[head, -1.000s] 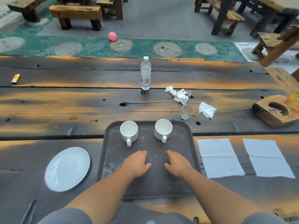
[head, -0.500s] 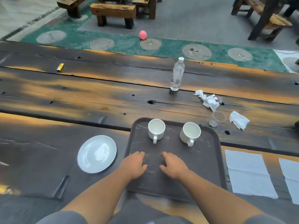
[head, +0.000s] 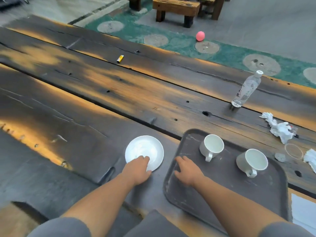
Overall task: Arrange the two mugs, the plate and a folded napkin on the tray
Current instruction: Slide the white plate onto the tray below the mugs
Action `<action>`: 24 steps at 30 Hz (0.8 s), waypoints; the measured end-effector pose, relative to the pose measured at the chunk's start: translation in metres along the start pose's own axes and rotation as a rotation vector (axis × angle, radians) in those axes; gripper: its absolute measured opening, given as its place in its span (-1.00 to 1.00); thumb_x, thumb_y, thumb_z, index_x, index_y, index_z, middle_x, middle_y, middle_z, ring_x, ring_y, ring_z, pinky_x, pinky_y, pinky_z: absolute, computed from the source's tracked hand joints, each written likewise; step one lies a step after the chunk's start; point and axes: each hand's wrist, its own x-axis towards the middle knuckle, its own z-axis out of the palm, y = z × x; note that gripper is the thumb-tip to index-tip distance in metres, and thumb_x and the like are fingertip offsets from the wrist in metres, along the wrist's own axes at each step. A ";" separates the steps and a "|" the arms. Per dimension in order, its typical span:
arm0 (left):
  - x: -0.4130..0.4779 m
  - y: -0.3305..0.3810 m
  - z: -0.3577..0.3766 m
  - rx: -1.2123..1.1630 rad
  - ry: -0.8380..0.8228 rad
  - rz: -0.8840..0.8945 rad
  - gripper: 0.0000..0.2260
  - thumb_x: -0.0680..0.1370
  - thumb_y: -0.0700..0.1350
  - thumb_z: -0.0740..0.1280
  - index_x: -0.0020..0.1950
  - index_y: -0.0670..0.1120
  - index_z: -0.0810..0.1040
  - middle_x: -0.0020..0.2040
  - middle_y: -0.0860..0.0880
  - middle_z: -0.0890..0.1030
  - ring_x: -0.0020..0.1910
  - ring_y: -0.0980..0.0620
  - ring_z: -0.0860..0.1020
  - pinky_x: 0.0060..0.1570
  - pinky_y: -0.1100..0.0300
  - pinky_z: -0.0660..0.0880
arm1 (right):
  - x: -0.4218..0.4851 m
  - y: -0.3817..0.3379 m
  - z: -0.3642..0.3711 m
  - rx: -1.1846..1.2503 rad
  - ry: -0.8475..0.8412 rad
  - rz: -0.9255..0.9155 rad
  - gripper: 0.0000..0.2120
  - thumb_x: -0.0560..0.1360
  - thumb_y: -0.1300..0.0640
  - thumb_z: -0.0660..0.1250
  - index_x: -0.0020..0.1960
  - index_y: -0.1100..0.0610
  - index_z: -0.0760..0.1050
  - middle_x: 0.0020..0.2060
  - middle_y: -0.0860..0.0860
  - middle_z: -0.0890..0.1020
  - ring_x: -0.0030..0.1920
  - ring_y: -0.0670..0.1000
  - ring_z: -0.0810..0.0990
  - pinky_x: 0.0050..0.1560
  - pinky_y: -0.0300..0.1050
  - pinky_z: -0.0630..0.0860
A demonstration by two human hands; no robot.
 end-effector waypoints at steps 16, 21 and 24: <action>0.024 -0.093 -0.011 -0.169 0.059 -0.232 -0.66 0.58 0.10 0.25 0.28 -0.03 0.40 0.17 -0.05 0.52 0.14 -0.13 0.55 0.01 0.04 0.47 | 0.081 -0.051 -0.005 -0.010 -0.020 0.010 -0.50 0.56 -0.01 0.30 0.45 0.10 0.31 0.31 0.10 0.47 0.25 0.14 0.54 0.26 0.05 0.54; 0.041 -0.103 -0.010 -0.185 0.043 -0.265 -0.69 0.58 0.12 0.27 0.19 -0.06 0.42 0.11 -0.07 0.60 0.07 -0.14 0.58 -0.11 0.07 0.44 | 0.099 -0.051 -0.001 0.040 -0.019 0.051 -0.53 0.56 -0.02 0.32 0.41 0.07 0.32 0.28 0.07 0.47 0.18 0.13 0.57 0.20 0.10 0.58; 0.048 -0.105 -0.007 -0.209 0.040 -0.288 -0.71 0.58 0.14 0.26 0.13 -0.06 0.41 0.07 -0.08 0.62 -0.04 -0.14 0.57 -0.15 0.08 0.43 | 0.109 -0.048 0.001 0.060 -0.007 0.075 -0.64 0.56 -0.01 0.31 0.31 0.06 0.36 0.19 0.06 0.51 0.05 0.09 0.57 0.05 0.03 0.57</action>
